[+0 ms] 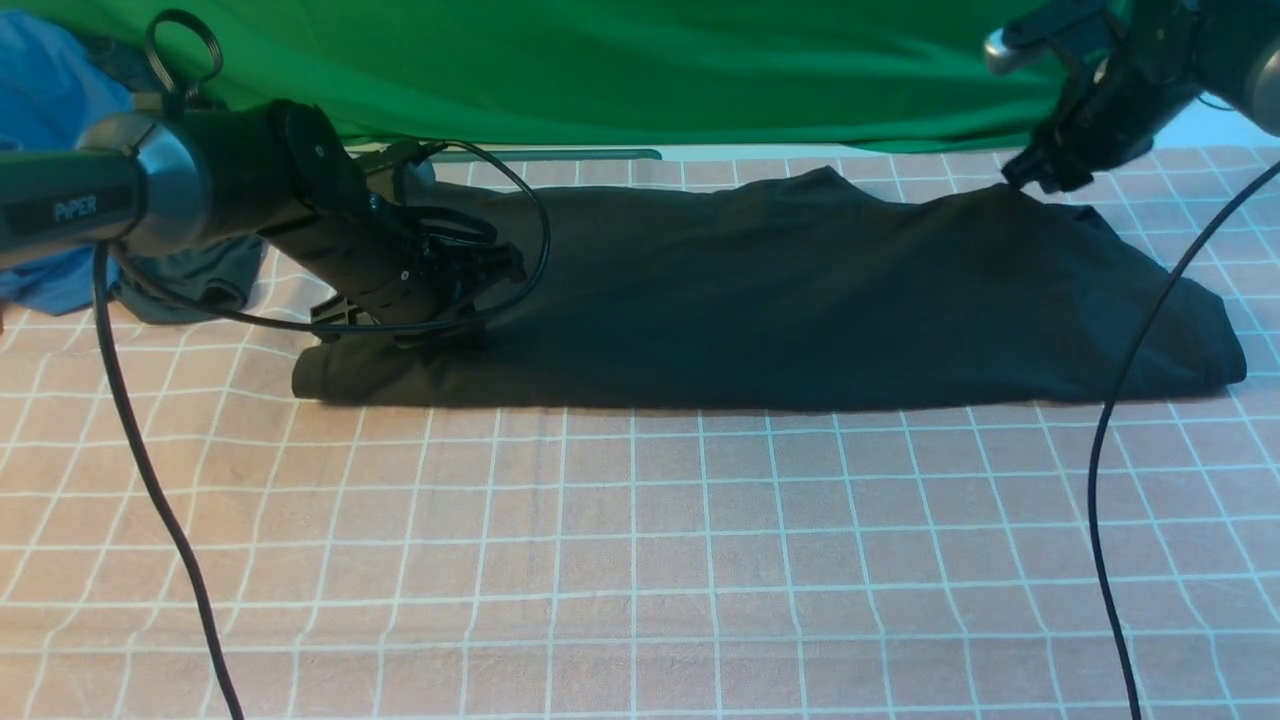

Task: Fold a long-sleeved shirt over a pink coffee tablecloth.
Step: 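Pull the folded dark garment lengthwise by its ends to straighten it flat on the table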

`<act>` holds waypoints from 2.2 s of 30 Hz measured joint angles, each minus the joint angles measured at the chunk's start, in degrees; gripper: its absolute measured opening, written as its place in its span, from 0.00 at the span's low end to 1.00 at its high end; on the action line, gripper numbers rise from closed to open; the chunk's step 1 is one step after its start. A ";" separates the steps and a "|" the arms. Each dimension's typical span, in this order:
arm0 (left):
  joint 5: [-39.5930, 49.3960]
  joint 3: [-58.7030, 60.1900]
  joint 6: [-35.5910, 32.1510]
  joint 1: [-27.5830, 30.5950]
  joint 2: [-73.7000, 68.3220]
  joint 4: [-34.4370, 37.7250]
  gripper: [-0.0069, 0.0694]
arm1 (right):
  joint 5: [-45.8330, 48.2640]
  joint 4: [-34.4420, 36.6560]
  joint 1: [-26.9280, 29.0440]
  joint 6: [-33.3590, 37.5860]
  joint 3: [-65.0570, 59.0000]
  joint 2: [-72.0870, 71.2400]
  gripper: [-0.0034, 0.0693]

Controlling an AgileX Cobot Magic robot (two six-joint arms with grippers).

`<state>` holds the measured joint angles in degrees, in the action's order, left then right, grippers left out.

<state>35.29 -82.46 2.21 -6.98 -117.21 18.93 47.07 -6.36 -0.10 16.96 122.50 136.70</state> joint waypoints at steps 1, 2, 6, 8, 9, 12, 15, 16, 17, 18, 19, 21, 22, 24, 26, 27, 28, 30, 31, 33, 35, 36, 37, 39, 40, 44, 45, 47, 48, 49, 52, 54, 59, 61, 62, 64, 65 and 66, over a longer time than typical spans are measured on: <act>0.00 0.00 0.00 0.00 0.00 0.00 0.11 | 0.91 0.57 0.30 0.69 0.00 0.20 0.46; 0.00 0.00 0.00 0.00 0.00 0.00 0.11 | 2.48 2.17 0.66 1.90 0.00 0.56 0.46; 0.00 0.00 0.00 0.00 0.00 -0.02 0.11 | 6.67 6.71 0.90 4.80 0.00 0.95 0.48; 0.00 0.00 0.00 0.00 0.00 -0.02 0.11 | 8.44 8.88 0.65 5.52 0.00 0.85 0.51; 0.00 0.00 0.00 0.00 0.00 -0.02 0.11 | 8.82 9.27 0.58 5.72 0.00 0.78 0.52; 0.00 0.00 0.00 0.00 0.00 -0.02 0.11 | 11.29 10.27 -0.06 7.36 0.00 0.72 0.57; 0.00 0.00 0.00 0.00 0.00 -0.02 0.11 | 11.30 10.35 -0.39 8.33 0.00 0.89 0.61; 0.00 0.00 0.00 0.00 0.00 -0.02 0.11 | 10.81 10.42 -0.44 8.38 0.00 0.95 0.62; 0.00 0.00 0.00 0.00 0.00 -0.02 0.11 | 9.99 10.47 -0.44 8.38 0.00 1.01 0.63; 0.00 0.00 0.00 0.00 0.00 -0.02 0.11 | 9.15 10.47 -0.44 8.44 0.00 1.01 0.64; 0.00 0.00 0.00 0.00 0.00 -0.02 0.11 | 8.57 10.47 -0.44 8.49 0.00 1.01 0.64; 0.00 0.00 0.00 0.00 0.00 -0.02 0.11 | 6.93 10.47 -0.44 8.55 0.00 1.01 0.64; 0.00 0.00 0.00 0.00 0.00 -0.02 0.11 | 6.73 10.47 -0.44 8.55 0.00 1.06 0.64; 0.00 0.00 0.00 0.00 0.00 -0.02 0.11 | 6.24 10.47 -0.50 8.81 0.00 1.42 0.64; 0.00 0.00 0.00 0.00 0.00 -0.02 0.11 | 5.86 10.47 -0.56 9.02 0.00 2.12 0.63; 0.00 0.00 0.00 0.00 0.00 -0.02 0.11 | 5.76 10.47 -0.62 9.02 0.00 2.46 0.61; 0.00 0.00 0.00 0.00 0.00 -0.02 0.11 | 5.64 10.62 -0.76 9.02 0.06 2.81 0.52; 0.00 0.00 0.00 0.00 0.00 -0.02 0.11 | 5.53 10.68 -0.76 9.02 0.11 2.81 0.39; 0.00 0.00 0.00 0.00 0.00 -0.02 0.11 | 5.53 10.73 -0.83 9.02 0.11 2.87 0.24; 0.00 0.00 0.00 0.00 0.00 -0.02 0.11 | 5.91 10.75 -0.83 9.02 0.11 2.87 0.14; 0.00 0.00 0.00 0.00 0.00 -0.02 0.11 | 7.23 10.75 -0.83 8.97 0.62 2.80 0.11; 0.00 0.00 0.00 0.00 0.00 -0.02 0.11 | 7.73 10.75 -0.83 8.96 0.69 2.81 0.10; 0.00 0.00 0.00 0.00 0.00 -0.08 0.11 | 9.56 10.75 -0.83 8.96 1.28 2.53 0.10; 0.00 0.02 0.00 0.00 0.00 -0.23 0.11 | 12.48 10.75 -0.83 8.96 1.71 1.49 0.10; 0.00 0.02 0.00 0.00 0.00 -0.22 0.11 | 13.12 10.75 -0.83 8.96 1.78 0.82 0.10; -0.13 0.02 0.00 0.00 0.00 -0.22 0.11 | 13.90 10.75 -0.44 8.96 2.32 -2.37 0.10; -0.19 0.02 0.00 0.00 0.00 -0.25 0.11 | 13.99 10.75 -0.31 9.10 2.39 -2.70 0.10; -0.19 0.02 0.00 0.00 0.00 -0.30 0.11 | 14.82 10.75 -0.19 9.96 2.39 -2.93 0.10; -0.19 0.02 0.00 0.00 0.00 -0.37 0.11 | 15.61 10.75 -0.13 10.55 2.39 -2.86 0.12; -0.19 0.02 0.00 0.00 0.00 -0.37 0.11 | 16.18 10.75 -0.09 10.98 2.39 -2.72 0.13; -0.25 0.02 0.00 0.00 0.00 -0.39 0.11 | 18.56 10.75 -0.09 14.61 2.39 -1.93 0.28; -0.25 0.02 -0.06 0.00 0.00 -0.39 0.11 | 18.88 10.75 -0.09 16.97 2.39 -1.14 0.44; -0.35 0.02 -0.06 0.00 0.00 -0.39 0.11 | 16.92 9.87 -0.09 18.14 2.39 0.22 0.56; -0.35 0.02 -0.06 0.00 0.00 -0.34 0.11 | 15.42 9.60 -0.09 18.67 2.39 1.06 0.52; -0.40 0.02 -0.06 0.00 0.00 -0.34 0.11 | 14.90 9.60 -0.09 18.82 2.39 1.21 0.50; -0.40 0.02 -0.06 0.00 0.00 -0.34 0.11 | 13.80 9.55 -0.09 18.94 2.39 1.59 0.48; -0.40 0.02 -0.06 0.00 0.00 -0.34 0.11 | 13.05 9.55 -0.09 19.02 2.39 1.70 0.46; -0.40 0.02 -0.06 0.00 0.00 -0.34 0.11 | 12.37 9.55 -0.09 19.06 2.39 1.90 0.44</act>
<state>34.89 -82.45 2.15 -6.98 -117.21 18.59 59.44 3.19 -0.19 36.03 124.88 138.60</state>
